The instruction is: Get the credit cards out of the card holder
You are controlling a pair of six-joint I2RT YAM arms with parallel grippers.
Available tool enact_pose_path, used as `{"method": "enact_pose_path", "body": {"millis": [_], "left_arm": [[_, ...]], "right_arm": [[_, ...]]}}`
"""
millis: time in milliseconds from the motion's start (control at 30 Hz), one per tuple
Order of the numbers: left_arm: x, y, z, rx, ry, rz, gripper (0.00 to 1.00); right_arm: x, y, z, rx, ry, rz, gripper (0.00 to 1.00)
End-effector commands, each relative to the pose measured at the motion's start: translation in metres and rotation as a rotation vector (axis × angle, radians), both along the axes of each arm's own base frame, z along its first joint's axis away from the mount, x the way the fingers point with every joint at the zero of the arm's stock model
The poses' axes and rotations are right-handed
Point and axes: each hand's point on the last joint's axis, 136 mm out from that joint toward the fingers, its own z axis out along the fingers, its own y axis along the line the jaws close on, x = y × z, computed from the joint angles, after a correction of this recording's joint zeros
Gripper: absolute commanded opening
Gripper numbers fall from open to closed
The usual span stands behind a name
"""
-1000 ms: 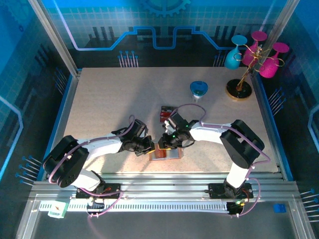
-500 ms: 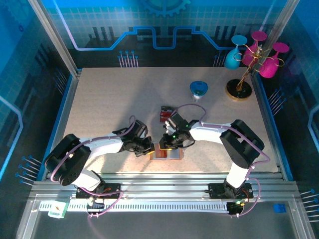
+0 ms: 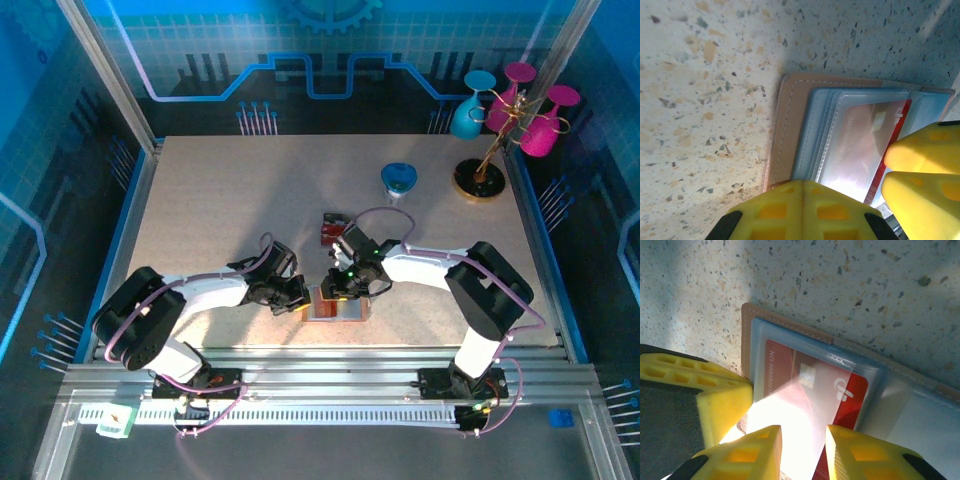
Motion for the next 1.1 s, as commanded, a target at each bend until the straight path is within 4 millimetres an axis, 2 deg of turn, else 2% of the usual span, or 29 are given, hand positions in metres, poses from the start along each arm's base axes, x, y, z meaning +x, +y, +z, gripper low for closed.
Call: {"method": "enact_pose_path", "body": {"millis": [0, 133, 267, 533, 700, 1067], "left_arm": [[-0.006, 0.002, 0.000, 0.010, 0.005, -0.017, 0.04], [0.000, -0.002, 0.019, -0.010, -0.032, -0.019, 0.04], [0.003, -0.010, 0.028, -0.047, -0.041, -0.025, 0.04], [0.002, -0.021, 0.016, -0.070, -0.013, -0.044, 0.04], [-0.002, -0.015, 0.006, -0.016, 0.004, -0.049, 0.00], [0.000, -0.011, 0.015, -0.004, -0.023, -0.043, 0.01]], "right_arm": [[0.003, 0.002, 0.015, 0.031, -0.018, -0.004, 0.30], [0.002, 0.002, 0.017, 0.037, -0.018, -0.008, 0.30], [0.001, 0.001, 0.013, 0.033, -0.009, -0.007, 0.29], [0.000, -0.003, 0.005, 0.024, 0.003, -0.022, 0.29], [0.001, -0.009, 0.008, 0.051, 0.008, -0.043, 0.29], [-0.005, -0.022, -0.001, 0.094, 0.057, -0.071, 0.28]]}}
